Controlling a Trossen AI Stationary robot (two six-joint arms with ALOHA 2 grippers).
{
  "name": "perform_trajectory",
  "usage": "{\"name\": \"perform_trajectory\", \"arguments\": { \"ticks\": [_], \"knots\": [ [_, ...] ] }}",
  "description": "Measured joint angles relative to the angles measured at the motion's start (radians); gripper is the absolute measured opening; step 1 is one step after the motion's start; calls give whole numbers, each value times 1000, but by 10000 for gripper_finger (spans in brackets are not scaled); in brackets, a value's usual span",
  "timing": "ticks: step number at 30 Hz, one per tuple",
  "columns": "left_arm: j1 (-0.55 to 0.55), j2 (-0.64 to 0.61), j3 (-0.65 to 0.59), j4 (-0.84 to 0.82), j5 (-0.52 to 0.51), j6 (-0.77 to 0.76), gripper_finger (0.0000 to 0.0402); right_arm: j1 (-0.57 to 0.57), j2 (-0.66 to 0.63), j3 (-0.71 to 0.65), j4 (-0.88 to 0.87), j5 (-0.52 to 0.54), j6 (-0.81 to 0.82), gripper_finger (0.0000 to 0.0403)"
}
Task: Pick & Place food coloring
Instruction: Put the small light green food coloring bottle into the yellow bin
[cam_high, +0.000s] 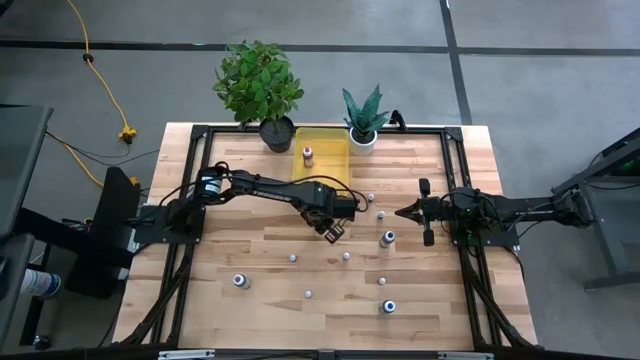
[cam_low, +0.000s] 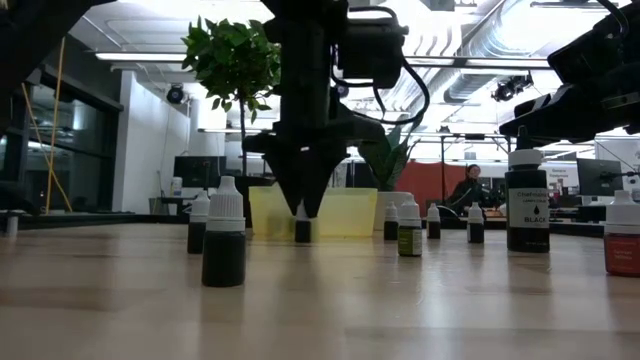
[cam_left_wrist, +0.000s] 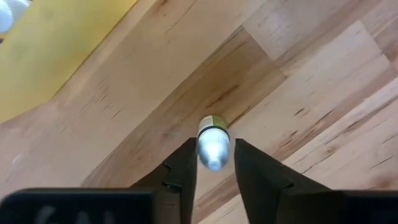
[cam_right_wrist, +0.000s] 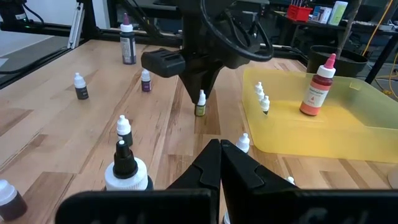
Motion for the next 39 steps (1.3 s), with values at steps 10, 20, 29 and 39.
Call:
{"name": "perform_trajectory", "arguments": {
  "ticks": [10,20,29,39],
  "knots": [
    [0,-2,1,0,4,24,21,0,0,0,0,0,0,0],
    [28,-60,108,-116,26,21,28,0,0,0,0,0,0,0],
    [115,-73,285,-187,-27,19,27,0,0,0,0,0,0,0],
    [204,-56,304,-150,-30,-11,26,0,0,0,0,0,0,0]
  ]
}}
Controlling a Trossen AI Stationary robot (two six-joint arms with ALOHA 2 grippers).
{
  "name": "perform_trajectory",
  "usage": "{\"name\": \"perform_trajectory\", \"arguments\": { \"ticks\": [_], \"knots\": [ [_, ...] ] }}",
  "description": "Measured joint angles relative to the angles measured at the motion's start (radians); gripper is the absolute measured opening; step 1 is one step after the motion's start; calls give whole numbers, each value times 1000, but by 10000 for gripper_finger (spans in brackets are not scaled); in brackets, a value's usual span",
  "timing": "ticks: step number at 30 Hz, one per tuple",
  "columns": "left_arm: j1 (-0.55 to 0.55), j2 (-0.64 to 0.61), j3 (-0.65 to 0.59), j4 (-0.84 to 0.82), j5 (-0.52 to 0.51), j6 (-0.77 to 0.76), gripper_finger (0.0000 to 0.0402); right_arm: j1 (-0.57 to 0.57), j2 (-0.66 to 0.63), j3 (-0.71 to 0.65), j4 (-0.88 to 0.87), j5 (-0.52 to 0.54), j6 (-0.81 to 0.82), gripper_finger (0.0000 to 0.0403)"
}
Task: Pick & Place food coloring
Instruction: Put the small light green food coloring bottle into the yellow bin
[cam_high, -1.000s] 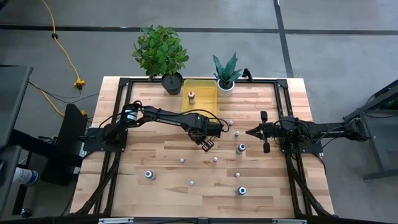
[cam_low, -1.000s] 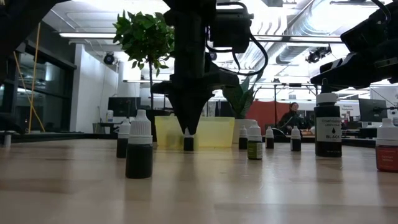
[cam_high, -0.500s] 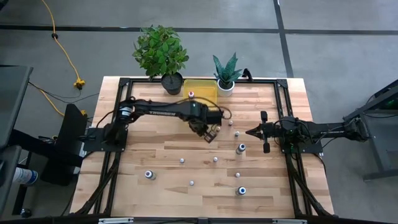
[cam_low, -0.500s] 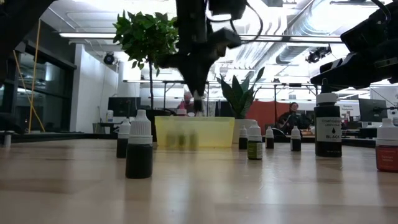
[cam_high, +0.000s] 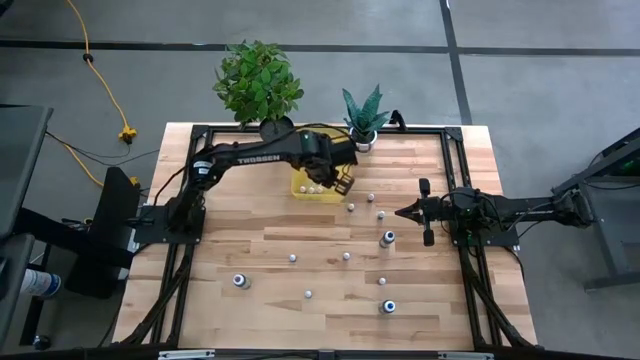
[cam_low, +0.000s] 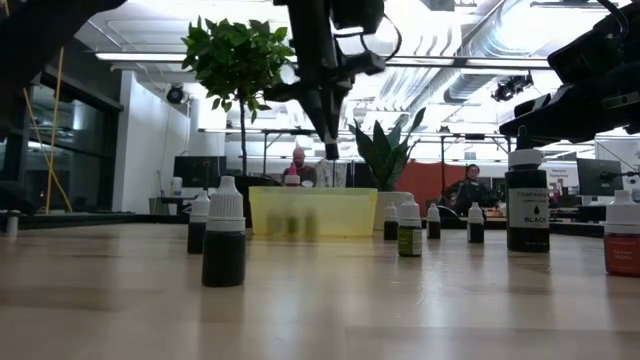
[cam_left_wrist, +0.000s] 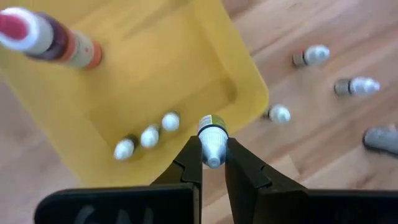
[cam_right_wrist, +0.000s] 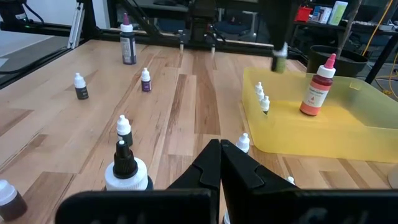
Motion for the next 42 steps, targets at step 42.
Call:
{"name": "perform_trajectory", "arguments": {
  "ticks": [42],
  "knots": [
    [32,100,-132,139,-26,-216,26,0,0,0,0,0,0,0]
  ]
}}
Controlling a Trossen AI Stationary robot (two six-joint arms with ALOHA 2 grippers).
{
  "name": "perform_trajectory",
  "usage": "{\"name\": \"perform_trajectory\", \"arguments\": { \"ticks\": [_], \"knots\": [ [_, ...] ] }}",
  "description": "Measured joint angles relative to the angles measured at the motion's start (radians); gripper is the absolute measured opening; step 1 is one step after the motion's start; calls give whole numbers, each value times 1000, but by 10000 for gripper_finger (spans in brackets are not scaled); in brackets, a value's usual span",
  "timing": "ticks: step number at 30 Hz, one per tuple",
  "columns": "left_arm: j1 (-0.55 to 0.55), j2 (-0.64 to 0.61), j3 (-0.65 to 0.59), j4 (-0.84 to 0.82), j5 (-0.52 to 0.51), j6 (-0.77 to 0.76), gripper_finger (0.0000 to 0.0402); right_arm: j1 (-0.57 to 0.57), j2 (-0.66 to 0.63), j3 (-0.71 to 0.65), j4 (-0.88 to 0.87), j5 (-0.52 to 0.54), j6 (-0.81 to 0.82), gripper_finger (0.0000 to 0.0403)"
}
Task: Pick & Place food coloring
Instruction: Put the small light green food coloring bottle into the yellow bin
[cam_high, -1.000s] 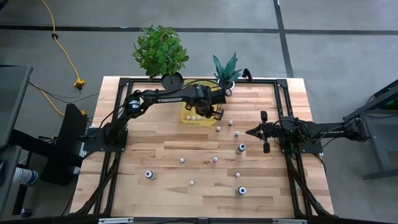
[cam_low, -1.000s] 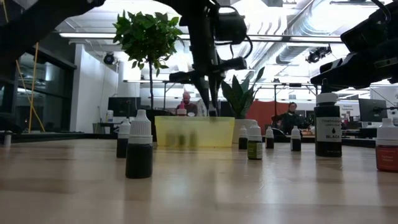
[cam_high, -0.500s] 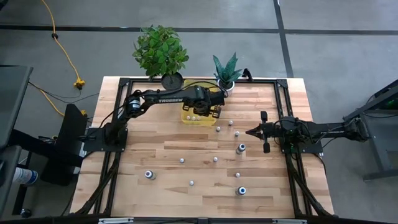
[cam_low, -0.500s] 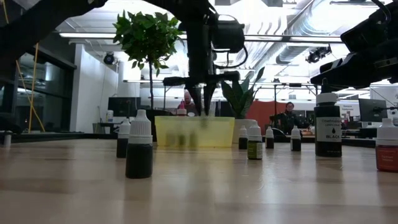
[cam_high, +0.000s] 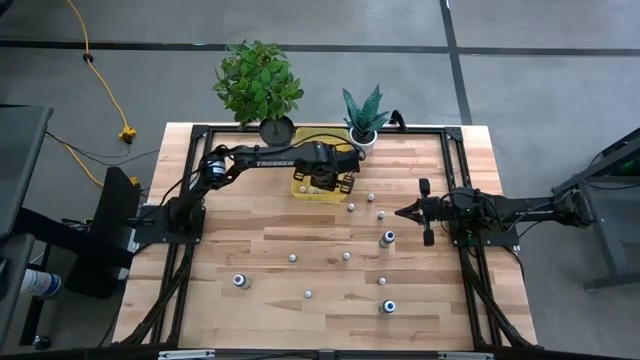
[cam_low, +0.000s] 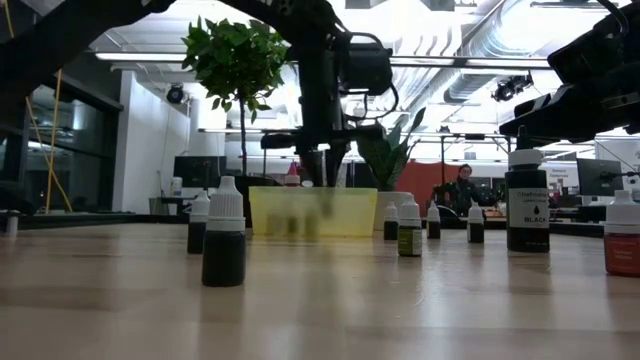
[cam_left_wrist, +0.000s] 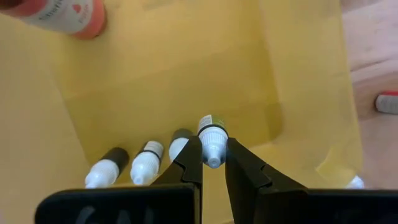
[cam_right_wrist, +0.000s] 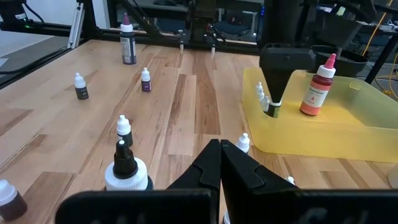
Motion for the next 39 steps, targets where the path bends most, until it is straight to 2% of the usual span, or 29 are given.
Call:
{"name": "perform_trajectory", "arguments": {
  "ticks": [7,17,27,39],
  "knots": [
    [-2,39,0,6,72,36,26,0,0,0,0,0,0,0],
    [-7,48,1,18,60,25,28,0,0,0,0,0,0,0],
    [-6,48,1,18,65,43,90,0,0,0,0,0,0,0],
    [-6,48,6,18,58,70,96,0,0,0,0,0,0,0]
  ]
}}
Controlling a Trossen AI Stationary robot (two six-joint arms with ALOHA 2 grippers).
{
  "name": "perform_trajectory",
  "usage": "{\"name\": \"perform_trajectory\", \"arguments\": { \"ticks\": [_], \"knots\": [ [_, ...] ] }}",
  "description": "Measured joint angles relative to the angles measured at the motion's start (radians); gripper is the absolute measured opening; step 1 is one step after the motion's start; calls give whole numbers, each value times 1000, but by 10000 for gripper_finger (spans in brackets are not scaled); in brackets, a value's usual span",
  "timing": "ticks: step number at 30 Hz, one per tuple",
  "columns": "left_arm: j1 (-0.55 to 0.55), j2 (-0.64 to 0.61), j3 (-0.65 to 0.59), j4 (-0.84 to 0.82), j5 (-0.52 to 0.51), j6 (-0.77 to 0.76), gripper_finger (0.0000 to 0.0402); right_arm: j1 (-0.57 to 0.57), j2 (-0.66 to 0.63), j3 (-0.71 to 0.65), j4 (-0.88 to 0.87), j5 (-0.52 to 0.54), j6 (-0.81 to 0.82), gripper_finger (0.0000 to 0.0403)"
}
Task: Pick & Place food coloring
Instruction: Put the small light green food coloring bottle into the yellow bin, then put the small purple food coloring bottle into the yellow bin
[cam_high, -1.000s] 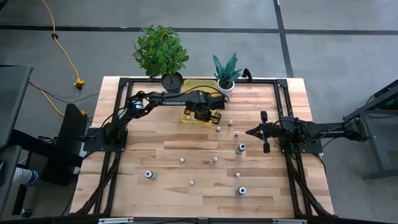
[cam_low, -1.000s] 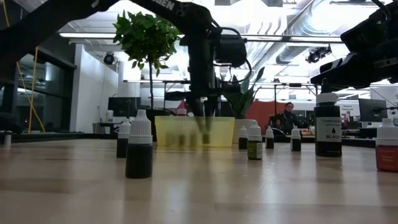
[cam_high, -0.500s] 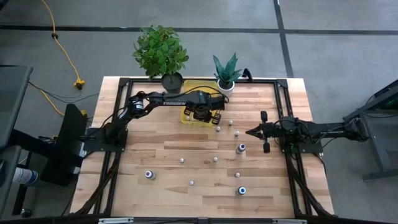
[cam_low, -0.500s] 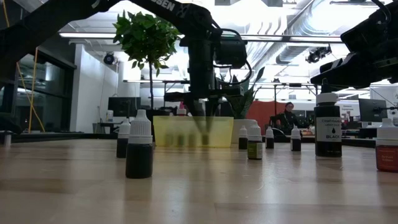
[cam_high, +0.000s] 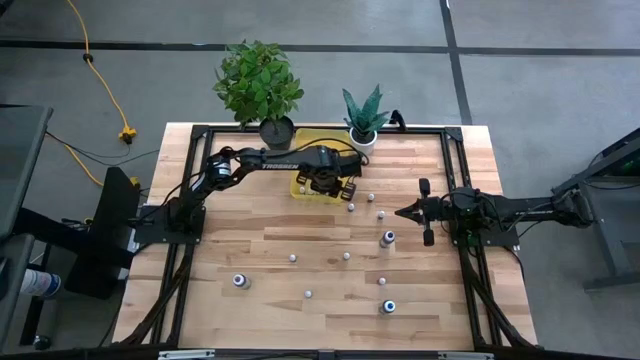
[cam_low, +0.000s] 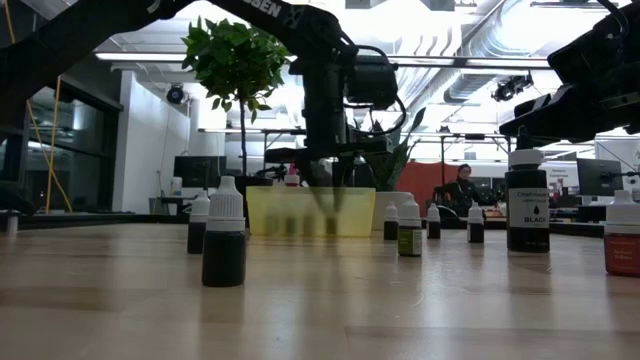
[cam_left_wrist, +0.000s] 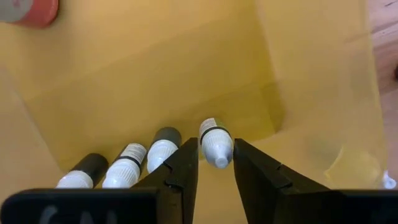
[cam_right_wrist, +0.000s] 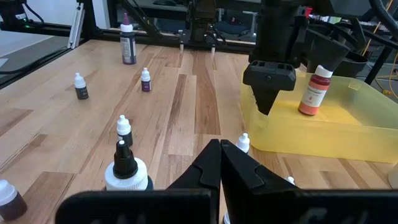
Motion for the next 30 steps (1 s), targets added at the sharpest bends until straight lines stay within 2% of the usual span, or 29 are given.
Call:
{"name": "perform_trajectory", "arguments": {
  "ticks": [6,13,22,25,30],
  "knots": [
    [10,0,48,-7,-32,50,97,0,0,0,0,0,0,0],
    [13,0,179,-55,-57,142,97,0,0,0,0,0,0,0],
    [-55,0,403,-284,-74,322,97,0,0,0,0,0,0,0],
    [-86,-42,376,-302,-68,383,97,0,0,0,0,0,0,0],
    [-137,-104,369,-373,-74,396,97,0,0,0,0,0,0,0]
  ]
}}
